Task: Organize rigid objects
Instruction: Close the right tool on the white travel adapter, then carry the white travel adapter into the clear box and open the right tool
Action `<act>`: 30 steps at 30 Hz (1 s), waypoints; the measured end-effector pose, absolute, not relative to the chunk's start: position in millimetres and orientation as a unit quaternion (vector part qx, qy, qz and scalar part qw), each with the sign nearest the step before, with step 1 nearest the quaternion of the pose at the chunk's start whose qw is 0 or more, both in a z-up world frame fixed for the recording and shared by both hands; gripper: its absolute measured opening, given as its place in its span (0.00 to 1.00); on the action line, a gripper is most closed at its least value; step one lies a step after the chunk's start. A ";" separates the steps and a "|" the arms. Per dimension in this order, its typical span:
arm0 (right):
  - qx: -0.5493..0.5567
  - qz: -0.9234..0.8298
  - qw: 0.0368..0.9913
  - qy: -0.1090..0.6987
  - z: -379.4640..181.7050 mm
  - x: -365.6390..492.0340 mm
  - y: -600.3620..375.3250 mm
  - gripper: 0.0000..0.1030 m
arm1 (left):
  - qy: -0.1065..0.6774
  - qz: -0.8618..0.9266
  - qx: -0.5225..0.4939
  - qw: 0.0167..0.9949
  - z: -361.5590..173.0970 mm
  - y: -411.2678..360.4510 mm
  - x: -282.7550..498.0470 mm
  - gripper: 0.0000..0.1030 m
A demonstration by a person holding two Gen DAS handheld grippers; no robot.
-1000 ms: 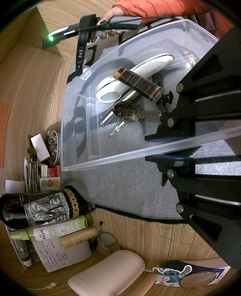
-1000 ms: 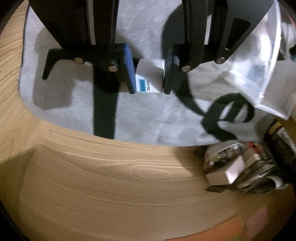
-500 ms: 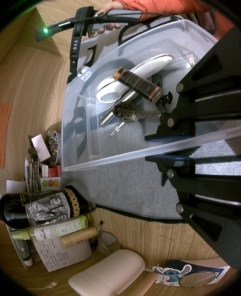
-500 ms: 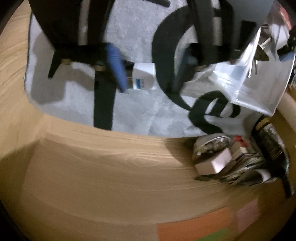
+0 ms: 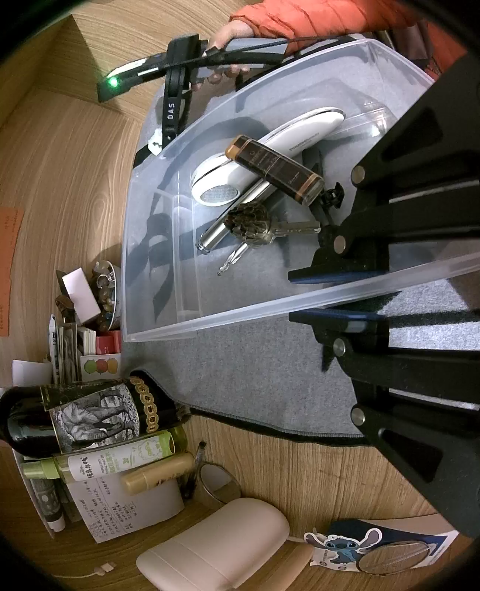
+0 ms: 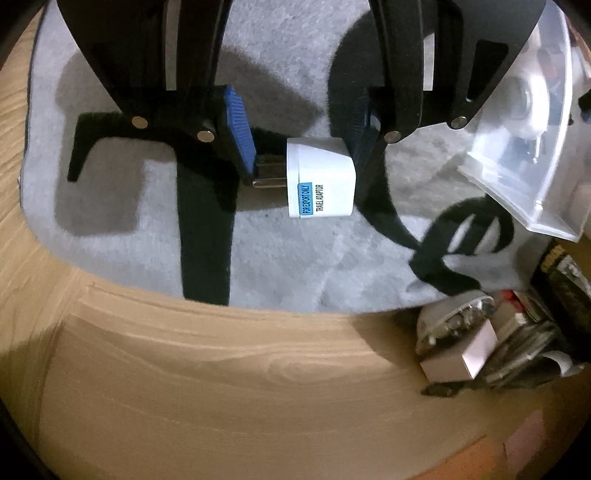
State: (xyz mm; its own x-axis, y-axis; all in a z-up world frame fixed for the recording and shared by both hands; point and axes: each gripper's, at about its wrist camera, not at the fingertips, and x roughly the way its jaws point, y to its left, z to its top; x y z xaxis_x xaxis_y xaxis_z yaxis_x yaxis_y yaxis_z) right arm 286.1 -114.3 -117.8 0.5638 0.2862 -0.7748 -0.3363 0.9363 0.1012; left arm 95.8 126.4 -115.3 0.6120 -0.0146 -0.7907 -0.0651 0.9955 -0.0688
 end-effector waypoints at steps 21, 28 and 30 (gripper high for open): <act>-0.065 0.280 0.909 0.300 -23.4 201.6 -77.7 0.42 | 0.440 0.014 -0.045 0.897 -115.3 125.5 96.0 0.12; -0.107 0.321 0.893 0.297 -26.9 175.6 -48.7 0.42 | 0.440 0.014 -0.045 0.897 -115.4 126.3 95.9 0.12; -0.122 0.332 0.884 0.305 -34.5 172.2 -37.4 0.42 | 0.440 0.014 -0.045 0.897 -115.4 126.2 95.9 0.12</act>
State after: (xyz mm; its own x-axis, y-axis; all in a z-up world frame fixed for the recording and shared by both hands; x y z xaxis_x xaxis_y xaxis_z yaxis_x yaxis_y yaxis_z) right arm 172.2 -37.4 -34.5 0.5942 0.5126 -0.6199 -0.6614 0.7499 -0.0139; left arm 95.9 126.2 -115.4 0.6125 -0.0143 -0.7904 -0.0646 0.9956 -0.0680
